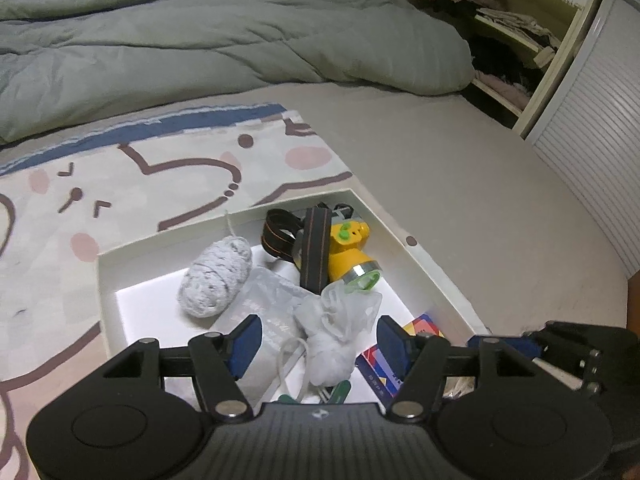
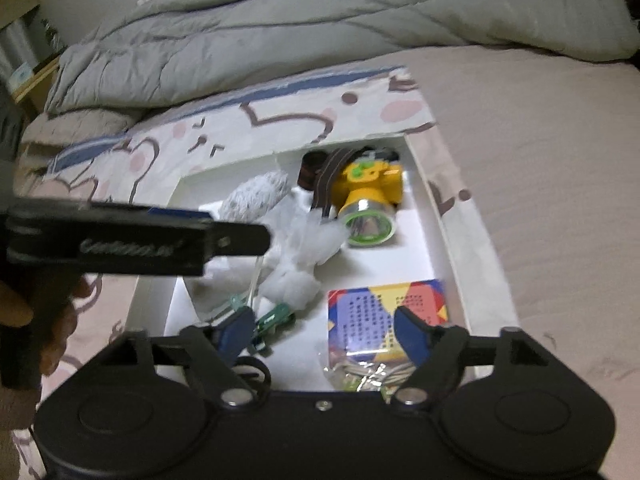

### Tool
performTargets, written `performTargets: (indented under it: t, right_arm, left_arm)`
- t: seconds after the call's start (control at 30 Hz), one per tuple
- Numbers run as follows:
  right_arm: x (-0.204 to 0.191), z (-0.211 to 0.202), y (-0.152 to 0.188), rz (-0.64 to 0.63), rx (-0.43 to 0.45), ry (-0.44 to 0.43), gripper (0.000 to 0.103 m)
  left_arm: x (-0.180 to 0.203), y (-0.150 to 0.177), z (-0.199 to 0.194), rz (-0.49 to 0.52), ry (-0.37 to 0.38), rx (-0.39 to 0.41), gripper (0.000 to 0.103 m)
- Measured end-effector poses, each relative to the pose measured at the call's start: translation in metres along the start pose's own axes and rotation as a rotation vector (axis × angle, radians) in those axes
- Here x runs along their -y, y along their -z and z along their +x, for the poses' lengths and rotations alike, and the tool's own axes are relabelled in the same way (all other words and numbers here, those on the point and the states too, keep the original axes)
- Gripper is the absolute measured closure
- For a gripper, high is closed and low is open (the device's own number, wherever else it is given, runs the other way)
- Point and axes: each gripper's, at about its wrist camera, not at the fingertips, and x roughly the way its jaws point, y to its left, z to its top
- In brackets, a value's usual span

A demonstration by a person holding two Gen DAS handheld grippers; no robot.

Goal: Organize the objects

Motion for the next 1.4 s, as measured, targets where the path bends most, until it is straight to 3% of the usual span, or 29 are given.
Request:
performTargets:
  t: [0.13, 0.2, 0.33, 0.4, 0.67, 0.83, 1.1, 1.4]
  right_arm:
    - [-0.003, -0.015, -0.003, 0.003, 0.035, 0.021, 0.01]
    - [-0.006, -0.021, -0.005, 0.007, 0.047, 0.031, 0.003]
    - [-0.016, -0.036, -0.004, -0.011, 0.073, 0.052, 0.003]
    - [-0.021, -0.045, -0.003, -0.008, 0.088, 0.049, 0.002]
    - [-0.045, -0.08, 0.004, -0.004, 0.151, 0.111, 0.002]
    - [-0.051, -0.105, 0.015, 0.016, 0.198, 0.136, 0.002]
    - [-0.065, -0.126, 0.042, 0.016, 0.219, 0.191, 0.002]
    - [-0.081, -0.14, 0.075, -0.007, 0.244, 0.196, 0.002]
  left_arm:
    - [-0.005, 0.002, -0.023, 0.002, -0.025, 0.024, 0.038]
    - [-0.008, 0.004, -0.036, -0.001, -0.045, 0.039, 0.032]
    - [-0.013, 0.008, -0.063, -0.001, -0.084, 0.067, 0.024]
    - [-0.015, 0.012, -0.077, -0.009, -0.097, 0.086, 0.015]
    - [-0.017, 0.031, -0.125, -0.028, -0.15, 0.144, 0.002]
    - [-0.016, 0.045, -0.149, -0.028, -0.205, 0.165, 0.001]
    - [-0.019, 0.074, -0.179, -0.043, -0.214, 0.176, 0.001]
    - [-0.013, 0.103, -0.201, -0.023, -0.237, 0.168, 0.001]
